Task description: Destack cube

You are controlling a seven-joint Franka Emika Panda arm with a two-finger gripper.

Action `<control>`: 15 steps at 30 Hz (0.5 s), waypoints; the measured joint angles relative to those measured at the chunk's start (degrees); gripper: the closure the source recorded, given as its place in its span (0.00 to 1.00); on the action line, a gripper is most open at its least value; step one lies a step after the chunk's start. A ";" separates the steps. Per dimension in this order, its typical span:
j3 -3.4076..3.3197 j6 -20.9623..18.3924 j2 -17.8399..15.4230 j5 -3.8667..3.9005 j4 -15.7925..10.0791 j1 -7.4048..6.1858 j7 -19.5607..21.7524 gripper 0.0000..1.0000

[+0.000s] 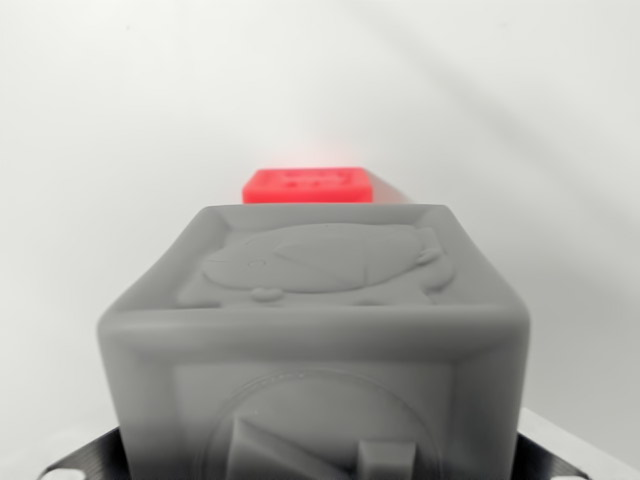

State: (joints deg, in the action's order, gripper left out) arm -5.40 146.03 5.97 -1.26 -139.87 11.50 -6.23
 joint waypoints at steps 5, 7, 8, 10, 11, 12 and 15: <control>0.14 0.05 1.51 0.00 0.97 -0.81 3.21 1.00; 0.16 0.06 1.88 0.00 1.38 -1.15 4.62 1.00; 0.16 0.06 2.04 0.00 1.59 -1.31 5.28 1.00; 0.17 0.07 2.40 -0.02 1.99 -1.61 6.66 1.00; 0.18 0.09 2.63 -0.03 2.18 -1.76 7.34 1.00; 0.20 0.11 2.89 -0.04 2.39 -1.89 8.01 1.00; 0.22 0.16 3.57 -0.09 2.95 -2.29 9.71 1.00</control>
State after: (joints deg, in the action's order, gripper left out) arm -5.18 146.18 9.54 -1.35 -136.92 9.21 3.48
